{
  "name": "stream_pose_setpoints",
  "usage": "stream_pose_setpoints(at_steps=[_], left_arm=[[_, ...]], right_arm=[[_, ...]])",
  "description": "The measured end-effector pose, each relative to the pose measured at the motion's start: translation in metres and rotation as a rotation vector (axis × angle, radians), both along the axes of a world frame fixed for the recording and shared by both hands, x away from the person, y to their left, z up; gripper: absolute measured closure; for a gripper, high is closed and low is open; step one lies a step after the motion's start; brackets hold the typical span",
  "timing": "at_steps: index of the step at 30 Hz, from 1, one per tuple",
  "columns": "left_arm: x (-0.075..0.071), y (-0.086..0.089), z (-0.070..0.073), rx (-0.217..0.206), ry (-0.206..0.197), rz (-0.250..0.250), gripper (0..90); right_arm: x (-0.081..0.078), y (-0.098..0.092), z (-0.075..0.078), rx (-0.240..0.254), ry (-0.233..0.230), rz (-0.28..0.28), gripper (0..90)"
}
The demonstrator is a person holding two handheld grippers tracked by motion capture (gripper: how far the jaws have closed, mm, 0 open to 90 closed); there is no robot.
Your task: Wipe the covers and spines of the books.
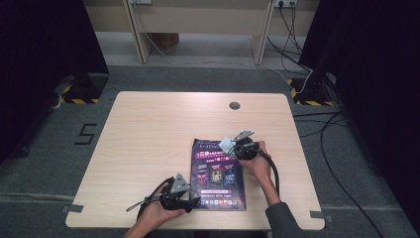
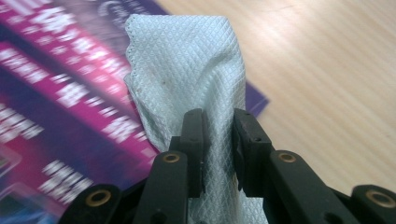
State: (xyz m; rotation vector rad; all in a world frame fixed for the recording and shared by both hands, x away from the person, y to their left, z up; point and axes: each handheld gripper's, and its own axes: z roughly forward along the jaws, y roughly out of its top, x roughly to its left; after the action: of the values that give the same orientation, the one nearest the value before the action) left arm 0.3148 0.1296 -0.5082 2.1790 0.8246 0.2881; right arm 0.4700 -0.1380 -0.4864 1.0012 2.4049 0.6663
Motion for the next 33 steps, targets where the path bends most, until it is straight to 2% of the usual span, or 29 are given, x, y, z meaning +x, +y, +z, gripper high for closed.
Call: stream_pose_setpoints(at_steps=[3, 6, 7, 10, 12, 14, 16, 18, 20, 22, 25, 27, 28, 31, 32, 33], left_arm=[[0.000, 0.000, 0.000, -0.001, 0.005, -0.001, 40.0], [0.001, 0.000, 0.000, -0.003, 0.007, -0.002, 39.9], [0.001, 0.001, 0.000, -0.003, 0.008, -0.002, 39.8], [0.001, 0.001, 0.000, -0.004, 0.008, 0.000, 39.3], [0.001, 0.000, 0.000, -0.007, 0.008, 0.001, 39.4], [0.001, 0.000, 0.000, -0.007, 0.011, 0.002, 39.3], [0.001, 0.000, 0.000, -0.002, 0.007, 0.001, 39.4], [0.000, 0.000, 0.000, 0.000, 0.006, 0.002, 39.4], [0.001, 0.001, 0.000, -0.003, 0.006, 0.000, 39.4], [0.001, 0.001, 0.000, -0.005, 0.010, -0.001, 39.3], [0.001, 0.001, 0.000, -0.006, 0.011, -0.002, 39.3], [0.002, 0.001, 0.000, -0.006, 0.011, -0.002, 39.2], [0.001, 0.001, 0.000, -0.005, 0.011, -0.001, 39.2], [0.001, 0.001, 0.000, -0.004, 0.009, -0.001, 39.3], [0.001, 0.001, 0.000, -0.005, 0.010, -0.001, 39.3], [0.001, 0.001, 0.000, -0.006, 0.011, -0.001, 39.2]], right_arm=[[0.007, 0.000, 0.000, -0.001, -0.007, -0.009, 76.3], [0.001, 0.007, -0.001, -0.049, -0.033, 0.001, 77.0], [-0.001, 0.009, -0.001, -0.049, -0.037, 0.016, 77.0], [-0.008, 0.014, -0.001, -0.002, -0.010, 0.070, 76.7], [-0.012, 0.014, -0.002, 0.014, -0.008, 0.076, 76.5], [-0.010, 0.011, -0.002, 0.043, -0.001, 0.064, 76.1], [-0.003, 0.007, -0.003, 0.033, -0.018, 0.023, 75.8], [0.005, 0.001, -0.004, 0.048, -0.019, -0.016, 75.6], [0.012, -0.002, -0.003, 0.038, -0.023, -0.055, 75.6], [0.015, -0.001, -0.003, 0.033, -0.017, -0.062, 75.8], [0.013, 0.005, -0.002, -0.021, -0.041, -0.042, 76.3], [0.011, 0.008, -0.003, -0.013, -0.043, -0.032, 75.8], [0.011, 0.009, -0.003, -0.013, -0.042, -0.026, 74.2], [0.013, 0.007, 0.000, 0.014, -0.027, -0.058, 61.4], [0.013, 0.005, 0.001, 0.026, -0.039, -0.064, 60.4], [0.012, 0.003, 0.003, 0.058, -0.040, -0.082, 58.4]])
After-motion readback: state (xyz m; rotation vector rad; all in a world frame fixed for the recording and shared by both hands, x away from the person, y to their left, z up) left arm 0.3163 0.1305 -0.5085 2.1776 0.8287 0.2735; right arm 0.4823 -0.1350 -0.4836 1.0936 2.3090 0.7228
